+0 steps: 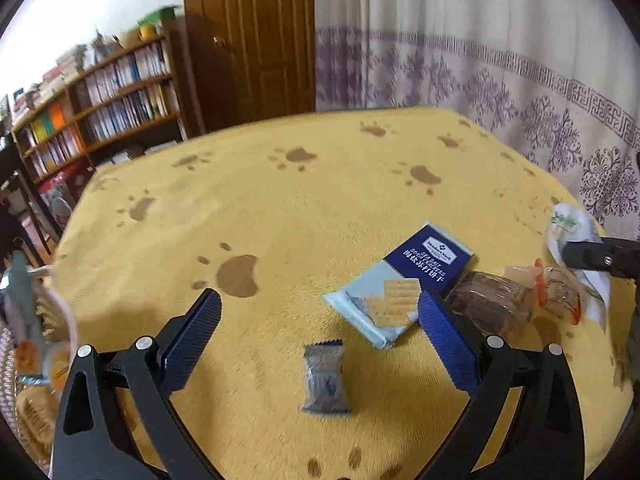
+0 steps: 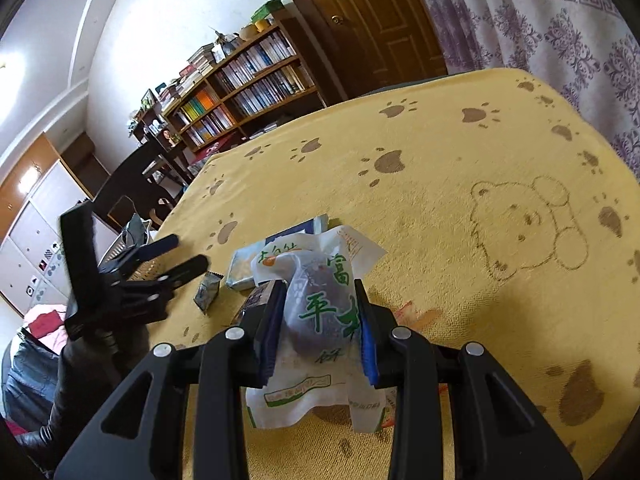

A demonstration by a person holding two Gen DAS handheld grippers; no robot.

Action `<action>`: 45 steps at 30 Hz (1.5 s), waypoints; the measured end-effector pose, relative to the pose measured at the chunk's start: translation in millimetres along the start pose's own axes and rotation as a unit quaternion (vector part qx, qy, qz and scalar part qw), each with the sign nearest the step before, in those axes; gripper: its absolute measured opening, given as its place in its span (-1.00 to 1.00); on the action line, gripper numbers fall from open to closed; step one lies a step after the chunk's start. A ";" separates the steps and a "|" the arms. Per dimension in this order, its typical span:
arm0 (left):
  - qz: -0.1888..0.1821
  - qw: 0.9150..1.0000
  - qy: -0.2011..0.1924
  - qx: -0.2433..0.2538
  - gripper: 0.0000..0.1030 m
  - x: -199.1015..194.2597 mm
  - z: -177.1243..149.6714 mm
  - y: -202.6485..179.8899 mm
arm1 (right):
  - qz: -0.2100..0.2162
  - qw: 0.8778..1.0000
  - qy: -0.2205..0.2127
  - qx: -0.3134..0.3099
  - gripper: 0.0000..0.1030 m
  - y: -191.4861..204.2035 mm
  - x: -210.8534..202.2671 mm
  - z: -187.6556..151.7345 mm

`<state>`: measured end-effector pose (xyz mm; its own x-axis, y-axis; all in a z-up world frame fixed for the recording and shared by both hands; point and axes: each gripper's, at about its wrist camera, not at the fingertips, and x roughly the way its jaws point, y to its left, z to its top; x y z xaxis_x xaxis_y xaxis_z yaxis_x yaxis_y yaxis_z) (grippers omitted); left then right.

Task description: Organize snacks

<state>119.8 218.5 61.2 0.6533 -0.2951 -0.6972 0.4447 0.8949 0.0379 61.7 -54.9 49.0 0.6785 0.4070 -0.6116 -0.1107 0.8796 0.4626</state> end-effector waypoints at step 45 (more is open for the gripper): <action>-0.056 0.992 0.085 0.079 0.02 64.4 18.1 -58.6 | 0.018 1.000 0.011 0.023 -0.36 -15.9 12.2 -6.0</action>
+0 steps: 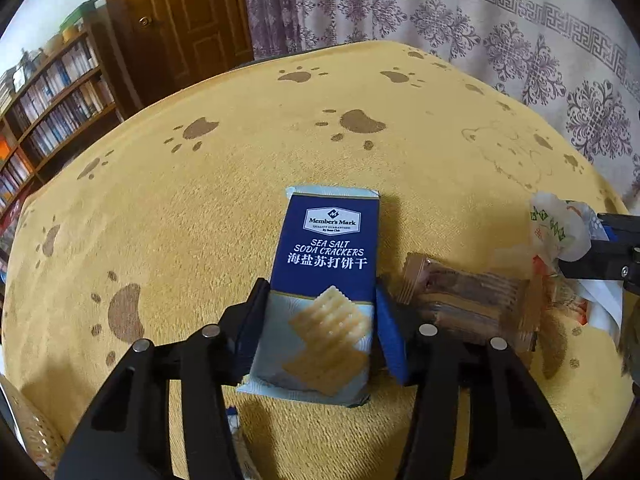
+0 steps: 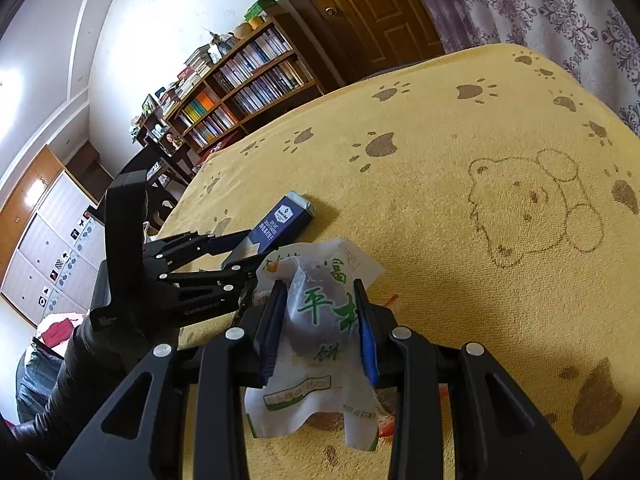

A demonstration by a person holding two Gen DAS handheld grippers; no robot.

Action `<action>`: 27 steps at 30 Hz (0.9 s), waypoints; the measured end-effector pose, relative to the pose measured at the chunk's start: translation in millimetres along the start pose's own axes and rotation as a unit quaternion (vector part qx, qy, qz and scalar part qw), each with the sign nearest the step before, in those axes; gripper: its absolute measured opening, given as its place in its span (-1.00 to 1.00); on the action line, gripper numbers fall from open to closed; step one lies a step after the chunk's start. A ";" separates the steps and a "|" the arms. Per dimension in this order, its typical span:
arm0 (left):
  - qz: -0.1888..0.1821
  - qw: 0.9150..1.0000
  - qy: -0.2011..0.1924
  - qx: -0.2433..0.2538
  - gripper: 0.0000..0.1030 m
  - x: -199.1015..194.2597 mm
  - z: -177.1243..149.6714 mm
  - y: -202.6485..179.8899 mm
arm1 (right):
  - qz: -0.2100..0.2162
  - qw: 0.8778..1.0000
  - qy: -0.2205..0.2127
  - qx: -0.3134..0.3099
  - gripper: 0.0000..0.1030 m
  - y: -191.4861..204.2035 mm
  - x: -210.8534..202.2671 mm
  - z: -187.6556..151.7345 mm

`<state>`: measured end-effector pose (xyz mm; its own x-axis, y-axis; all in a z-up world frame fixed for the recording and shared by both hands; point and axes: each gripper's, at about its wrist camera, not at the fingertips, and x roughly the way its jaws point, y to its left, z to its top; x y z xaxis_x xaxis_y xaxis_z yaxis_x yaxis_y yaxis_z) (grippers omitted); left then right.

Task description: Organize snacks

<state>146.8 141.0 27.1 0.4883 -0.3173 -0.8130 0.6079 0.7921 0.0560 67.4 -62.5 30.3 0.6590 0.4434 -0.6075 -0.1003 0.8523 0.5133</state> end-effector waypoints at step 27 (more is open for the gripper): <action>0.048 0.985 -0.088 -0.137 -0.02 -94.6 -32.3 56.6 | -0.002 1.000 -0.002 -0.026 -0.18 16.5 -12.6 -1.5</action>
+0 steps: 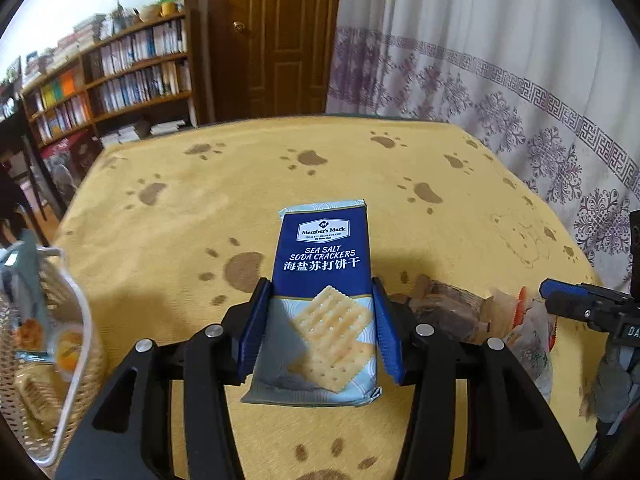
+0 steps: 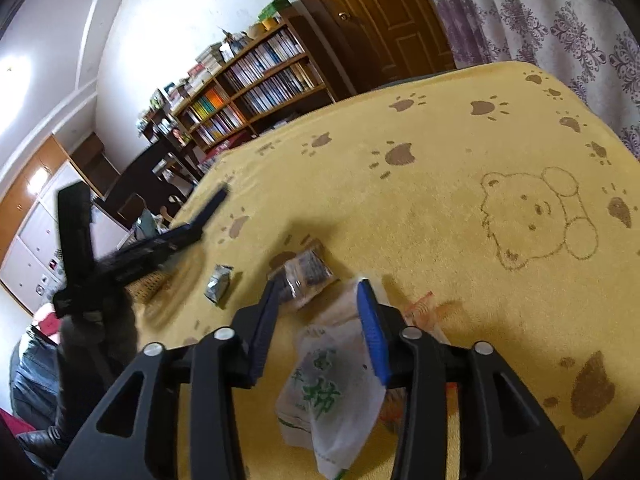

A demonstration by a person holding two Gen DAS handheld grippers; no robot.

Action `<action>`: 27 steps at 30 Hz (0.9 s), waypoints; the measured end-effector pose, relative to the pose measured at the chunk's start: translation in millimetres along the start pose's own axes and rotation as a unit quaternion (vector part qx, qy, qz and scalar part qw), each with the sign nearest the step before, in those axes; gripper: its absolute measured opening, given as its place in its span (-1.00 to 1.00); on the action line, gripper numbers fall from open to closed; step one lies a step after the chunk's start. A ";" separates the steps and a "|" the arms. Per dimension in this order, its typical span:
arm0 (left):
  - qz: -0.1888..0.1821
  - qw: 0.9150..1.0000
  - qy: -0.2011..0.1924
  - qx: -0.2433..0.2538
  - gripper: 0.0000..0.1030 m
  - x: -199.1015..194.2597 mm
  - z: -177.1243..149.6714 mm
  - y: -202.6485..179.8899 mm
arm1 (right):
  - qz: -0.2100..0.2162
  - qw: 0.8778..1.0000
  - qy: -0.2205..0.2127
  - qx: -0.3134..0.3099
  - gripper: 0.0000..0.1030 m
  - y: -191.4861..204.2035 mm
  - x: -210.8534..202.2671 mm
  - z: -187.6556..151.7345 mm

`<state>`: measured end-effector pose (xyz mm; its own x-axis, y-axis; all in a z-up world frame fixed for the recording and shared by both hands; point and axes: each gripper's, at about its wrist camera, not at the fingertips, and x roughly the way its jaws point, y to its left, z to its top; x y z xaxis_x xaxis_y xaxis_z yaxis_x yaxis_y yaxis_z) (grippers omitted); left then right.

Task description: Organize snacks

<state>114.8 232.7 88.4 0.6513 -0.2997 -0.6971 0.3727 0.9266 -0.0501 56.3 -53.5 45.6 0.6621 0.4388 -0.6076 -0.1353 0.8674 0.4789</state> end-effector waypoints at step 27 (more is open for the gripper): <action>0.063 0.986 -0.142 -0.067 -0.02 -118.5 -22.4 66.5 | -0.226 0.971 0.017 -0.080 0.01 53.7 37.1 -65.6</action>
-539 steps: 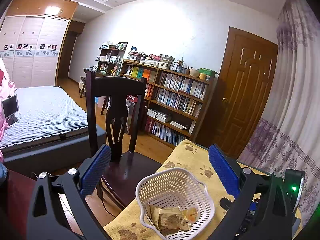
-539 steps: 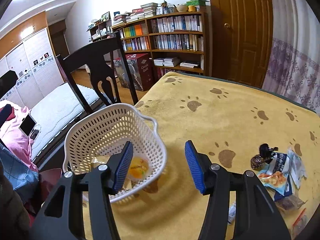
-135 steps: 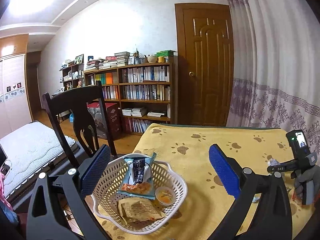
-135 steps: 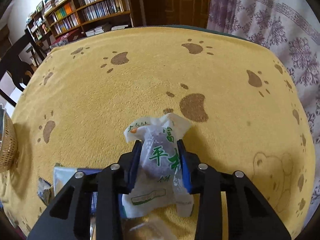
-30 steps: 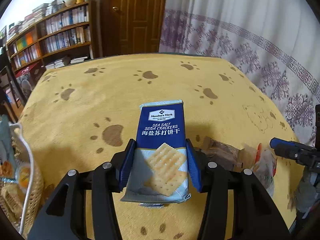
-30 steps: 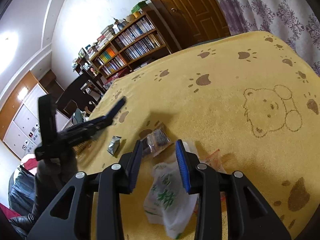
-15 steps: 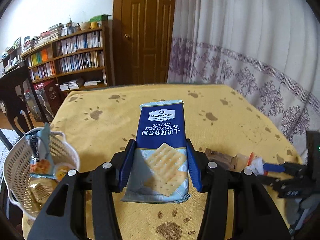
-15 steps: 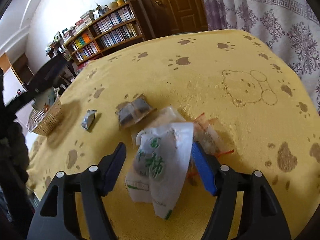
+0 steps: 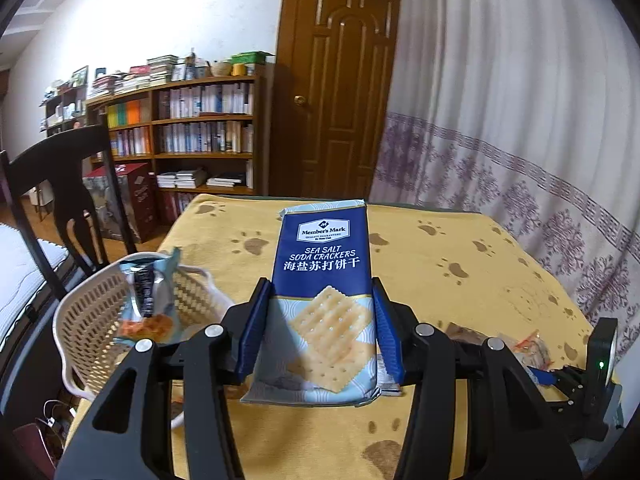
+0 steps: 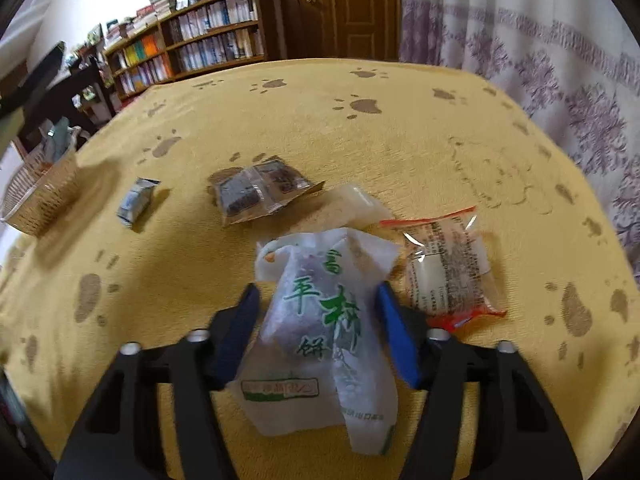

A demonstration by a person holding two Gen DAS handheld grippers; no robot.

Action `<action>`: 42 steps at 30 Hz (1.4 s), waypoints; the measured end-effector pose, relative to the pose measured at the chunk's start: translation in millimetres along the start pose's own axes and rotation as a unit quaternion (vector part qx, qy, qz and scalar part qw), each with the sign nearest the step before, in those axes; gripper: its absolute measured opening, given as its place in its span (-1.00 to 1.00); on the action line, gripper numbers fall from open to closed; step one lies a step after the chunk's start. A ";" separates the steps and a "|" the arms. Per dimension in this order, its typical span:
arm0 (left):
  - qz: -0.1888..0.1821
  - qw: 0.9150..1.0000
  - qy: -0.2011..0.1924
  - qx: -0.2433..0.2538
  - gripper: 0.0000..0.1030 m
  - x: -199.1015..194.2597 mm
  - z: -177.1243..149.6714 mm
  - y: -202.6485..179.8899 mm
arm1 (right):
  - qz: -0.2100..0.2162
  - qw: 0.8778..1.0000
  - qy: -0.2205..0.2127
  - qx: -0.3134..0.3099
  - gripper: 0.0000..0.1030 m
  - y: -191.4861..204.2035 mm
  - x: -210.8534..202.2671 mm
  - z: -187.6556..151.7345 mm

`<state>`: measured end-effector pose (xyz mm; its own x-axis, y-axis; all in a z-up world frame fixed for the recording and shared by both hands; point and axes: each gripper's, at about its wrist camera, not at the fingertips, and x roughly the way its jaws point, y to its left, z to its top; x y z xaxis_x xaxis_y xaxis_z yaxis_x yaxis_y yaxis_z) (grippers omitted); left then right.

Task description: Organize snacks

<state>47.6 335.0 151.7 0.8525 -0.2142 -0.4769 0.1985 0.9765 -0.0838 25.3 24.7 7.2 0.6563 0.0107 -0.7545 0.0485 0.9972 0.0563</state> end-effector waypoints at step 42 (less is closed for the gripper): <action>0.052 0.995 0.043 0.078 0.43 -29.0 -50.8 -21.2 | 0.087 0.994 -0.033 0.054 0.01 -24.5 -35.8 6.2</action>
<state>-6.0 321.7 122.8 0.8293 -0.1025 -0.5493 0.1891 0.9765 0.1034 5.3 -0.5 36.9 0.7094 0.1746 -0.6829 0.0073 0.9670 0.2549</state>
